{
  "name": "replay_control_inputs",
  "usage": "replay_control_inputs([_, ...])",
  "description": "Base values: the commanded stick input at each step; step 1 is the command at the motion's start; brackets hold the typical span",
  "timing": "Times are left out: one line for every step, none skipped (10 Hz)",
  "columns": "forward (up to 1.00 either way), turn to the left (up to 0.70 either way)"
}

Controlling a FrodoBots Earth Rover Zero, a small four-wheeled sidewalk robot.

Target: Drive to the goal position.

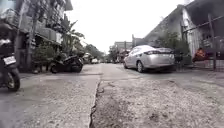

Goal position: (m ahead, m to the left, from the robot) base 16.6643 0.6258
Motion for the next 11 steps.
replay_control_inputs([1.0,0.0])
replay_control_inputs([1.0,0.0])
replay_control_inputs([1.0,0.0])
replay_control_inputs([1.0,0.0])
replay_control_inputs([1.0,0.0])
replay_control_inputs([1.0,0.0])
replay_control_inputs([1.0,0.0])
replay_control_inputs([1.0,0.0])
replay_control_inputs([1.0,0.0])
replay_control_inputs([1.0,0.0])
replay_control_inputs([1.0,0.0])
